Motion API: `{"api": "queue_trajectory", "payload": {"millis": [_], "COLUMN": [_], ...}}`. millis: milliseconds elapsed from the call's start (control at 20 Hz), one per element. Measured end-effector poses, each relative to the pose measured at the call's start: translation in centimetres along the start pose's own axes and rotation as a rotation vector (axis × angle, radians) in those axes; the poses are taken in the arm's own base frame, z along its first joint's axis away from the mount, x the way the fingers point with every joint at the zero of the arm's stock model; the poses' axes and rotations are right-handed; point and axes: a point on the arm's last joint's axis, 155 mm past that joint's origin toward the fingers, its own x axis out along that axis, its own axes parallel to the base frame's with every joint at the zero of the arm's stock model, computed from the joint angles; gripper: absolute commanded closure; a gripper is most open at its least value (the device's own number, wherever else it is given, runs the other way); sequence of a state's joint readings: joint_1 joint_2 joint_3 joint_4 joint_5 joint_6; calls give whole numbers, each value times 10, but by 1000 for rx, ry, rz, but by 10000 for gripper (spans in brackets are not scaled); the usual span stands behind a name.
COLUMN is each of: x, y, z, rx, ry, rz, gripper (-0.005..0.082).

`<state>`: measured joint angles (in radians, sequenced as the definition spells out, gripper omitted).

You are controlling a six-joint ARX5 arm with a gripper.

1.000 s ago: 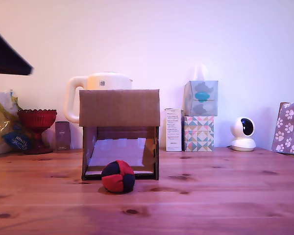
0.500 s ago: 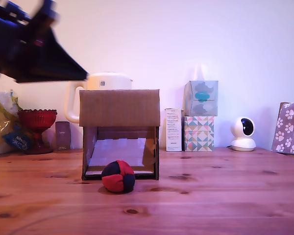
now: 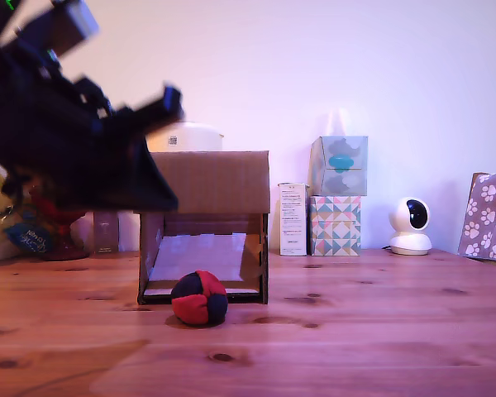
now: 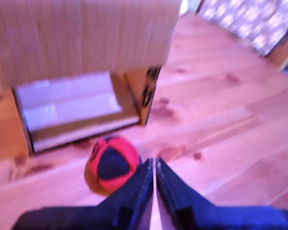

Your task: Drop the footbag into the cardboard dice tower

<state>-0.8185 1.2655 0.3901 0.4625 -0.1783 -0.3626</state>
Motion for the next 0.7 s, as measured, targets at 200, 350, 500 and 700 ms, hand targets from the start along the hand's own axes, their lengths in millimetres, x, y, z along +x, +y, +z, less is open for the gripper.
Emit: {"api": "queue_trajectory", "payload": {"millis": [200, 350, 500, 700], "x": [11, 13, 18, 39], "y": [9, 8, 4, 5], "z": [-25, -25, -16, -15], "rx": [-41, -44, -28, 41], "ry": [71, 67, 52, 69], "rz": [36, 34, 28, 62], "gripper": [780, 260, -5, -5]}}
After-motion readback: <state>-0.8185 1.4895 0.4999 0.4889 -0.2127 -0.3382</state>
